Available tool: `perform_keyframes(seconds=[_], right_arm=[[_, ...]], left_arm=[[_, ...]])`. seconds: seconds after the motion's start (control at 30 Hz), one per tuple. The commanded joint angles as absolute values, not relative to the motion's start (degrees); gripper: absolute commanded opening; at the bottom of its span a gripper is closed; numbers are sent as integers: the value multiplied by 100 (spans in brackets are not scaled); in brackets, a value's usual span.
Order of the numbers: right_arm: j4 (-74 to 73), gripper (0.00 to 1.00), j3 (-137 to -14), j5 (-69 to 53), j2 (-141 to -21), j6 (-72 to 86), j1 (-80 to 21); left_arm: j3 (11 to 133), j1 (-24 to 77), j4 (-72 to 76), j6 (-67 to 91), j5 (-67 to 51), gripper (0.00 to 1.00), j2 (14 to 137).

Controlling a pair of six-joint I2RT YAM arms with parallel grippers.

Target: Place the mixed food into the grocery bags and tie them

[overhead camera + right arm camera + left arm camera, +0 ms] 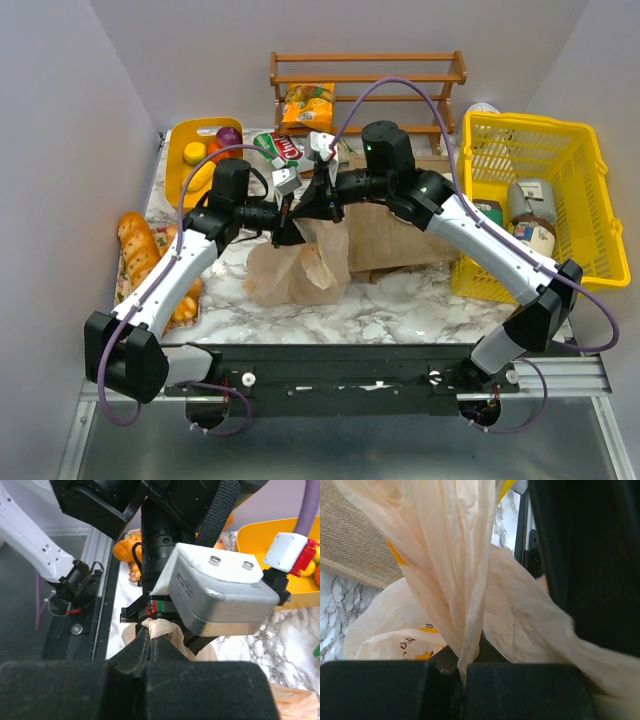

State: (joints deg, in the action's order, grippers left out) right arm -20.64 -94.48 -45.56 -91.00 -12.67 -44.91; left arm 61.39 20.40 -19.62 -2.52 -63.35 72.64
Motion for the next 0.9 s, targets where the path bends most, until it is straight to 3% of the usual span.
perform_keyframes(seconds=[0.0, 0.07, 0.2, 0.3, 0.5, 0.87], right_arm=[[-1600, 1, -9536, -4755, -9202, -783, -4210], [-1573, 1, -9422, -4702, -9150, -765, -4175], [-1494, 1, -9316, -4685, -9088, -721, -4140], [-1468, 1, -9308, -4650, -9088, -703, -4087], [-1424, 1, -9255, -4614, -9009, -668, -3999], [-1389, 1, -9404, -4991, -9105, -528, -3981]], left_arm=[[6126, 2083, -2364, -615, -6162, 13, 6979], [6117, 2074, -2548, -712, -5951, 19, 6882], [6100, 2065, -2593, -668, -5836, 43, 6803], [6152, 2065, -2821, -764, -5548, 53, 6715], [5995, 1881, -2848, -800, -5309, 67, 6355], [5827, 1714, -2137, -203, -5704, 76, 6442]])
